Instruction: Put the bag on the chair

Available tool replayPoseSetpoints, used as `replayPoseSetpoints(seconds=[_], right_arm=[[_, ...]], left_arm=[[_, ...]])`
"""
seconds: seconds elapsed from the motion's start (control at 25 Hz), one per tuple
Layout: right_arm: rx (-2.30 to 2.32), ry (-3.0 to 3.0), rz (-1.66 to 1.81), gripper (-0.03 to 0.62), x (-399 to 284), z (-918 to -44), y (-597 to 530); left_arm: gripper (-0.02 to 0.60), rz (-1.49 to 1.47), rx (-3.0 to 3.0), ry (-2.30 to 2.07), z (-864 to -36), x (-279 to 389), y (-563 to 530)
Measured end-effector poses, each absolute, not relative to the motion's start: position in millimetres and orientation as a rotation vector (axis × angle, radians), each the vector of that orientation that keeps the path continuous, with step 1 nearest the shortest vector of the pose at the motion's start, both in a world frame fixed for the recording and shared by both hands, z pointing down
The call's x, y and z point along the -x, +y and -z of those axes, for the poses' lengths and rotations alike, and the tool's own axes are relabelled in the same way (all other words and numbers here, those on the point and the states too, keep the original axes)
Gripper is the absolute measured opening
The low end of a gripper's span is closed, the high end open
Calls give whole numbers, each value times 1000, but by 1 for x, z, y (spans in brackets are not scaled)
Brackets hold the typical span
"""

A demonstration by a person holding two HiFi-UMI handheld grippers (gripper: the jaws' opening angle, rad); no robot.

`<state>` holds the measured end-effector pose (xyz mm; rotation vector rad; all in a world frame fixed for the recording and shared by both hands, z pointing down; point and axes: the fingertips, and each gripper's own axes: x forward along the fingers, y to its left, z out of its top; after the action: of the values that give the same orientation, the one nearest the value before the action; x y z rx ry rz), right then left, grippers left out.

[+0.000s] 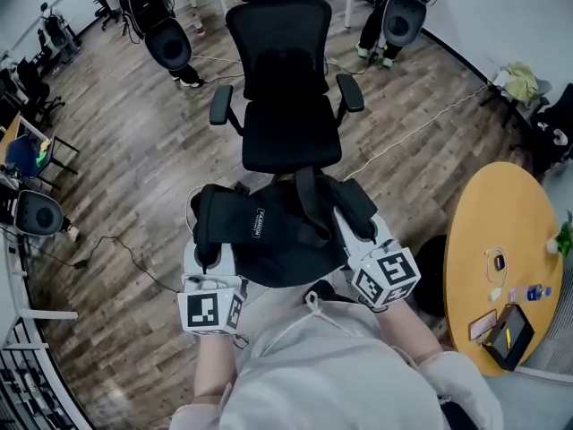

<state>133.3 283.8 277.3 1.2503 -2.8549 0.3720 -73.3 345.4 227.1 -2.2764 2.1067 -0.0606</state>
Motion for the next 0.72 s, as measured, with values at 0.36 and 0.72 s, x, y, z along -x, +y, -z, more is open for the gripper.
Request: replayPoseSetpoints(seconds=[0.36, 0.72], right_arm=[[-1158, -2862, -316, 44, -160, -288, 135], [-1203, -2765, -433, 44, -172, -323, 18]], left_arm=[[28, 52, 2244, 2174, -248, 44, 198], [28, 146, 2362, 2148, -282, 34, 66]])
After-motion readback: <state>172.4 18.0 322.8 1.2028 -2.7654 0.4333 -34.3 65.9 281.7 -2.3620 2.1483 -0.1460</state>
